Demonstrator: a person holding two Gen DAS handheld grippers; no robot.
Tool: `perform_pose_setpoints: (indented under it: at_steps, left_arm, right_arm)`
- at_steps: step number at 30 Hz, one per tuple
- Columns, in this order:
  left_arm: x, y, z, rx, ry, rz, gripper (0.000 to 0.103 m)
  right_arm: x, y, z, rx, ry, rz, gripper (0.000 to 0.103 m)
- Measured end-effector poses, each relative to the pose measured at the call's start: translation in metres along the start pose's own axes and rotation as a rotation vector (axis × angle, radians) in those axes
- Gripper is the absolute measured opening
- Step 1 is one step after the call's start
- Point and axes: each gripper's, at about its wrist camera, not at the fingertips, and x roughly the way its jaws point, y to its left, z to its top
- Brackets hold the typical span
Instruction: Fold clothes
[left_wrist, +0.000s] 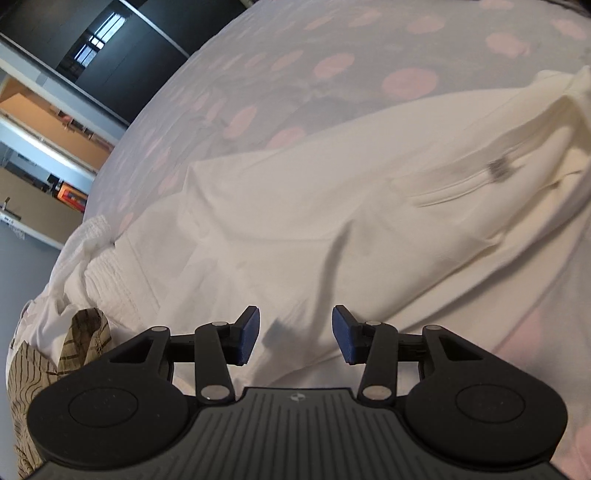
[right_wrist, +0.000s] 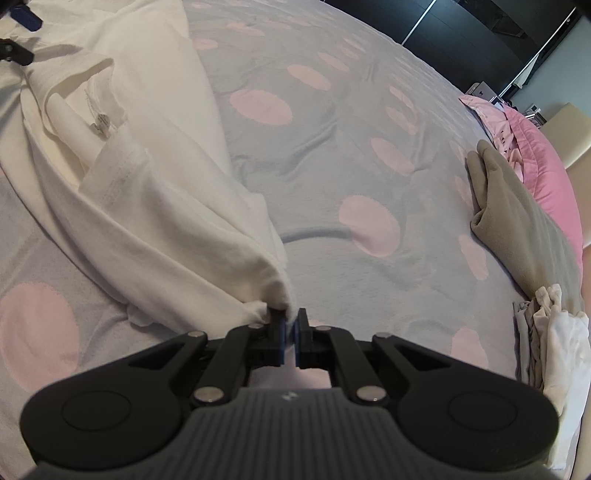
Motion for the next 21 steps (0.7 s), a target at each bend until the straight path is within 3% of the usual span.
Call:
perform_pose_setpoints:
  at_steps: [3, 12, 17, 21]
  left_arm:
    - [0.007, 0.001, 0.001, -0.013, 0.024, -0.019, 0.041]
    - [0.026, -0.007, 0.001, -0.061, 0.101, -0.07, 0.009]
    - [0.016, -0.006, 0.005, -0.118, 0.095, -0.029, 0.004]
    - [-0.005, -0.001, 0.004, -0.19, 0.044, 0.028, 0.003]
  right_arm:
    - [0.003, 0.0, -0.001, 0.005, -0.003, 0.0, 0.006]
    - [0.004, 0.001, -0.003, 0.005, -0.018, 0.004, 0.008]
    - [0.002, 0.001, -0.005, 0.006, -0.027, 0.004, 0.008]
    - [-0.004, -0.002, -0.005, 0.029, -0.044, -0.01, 0.006]
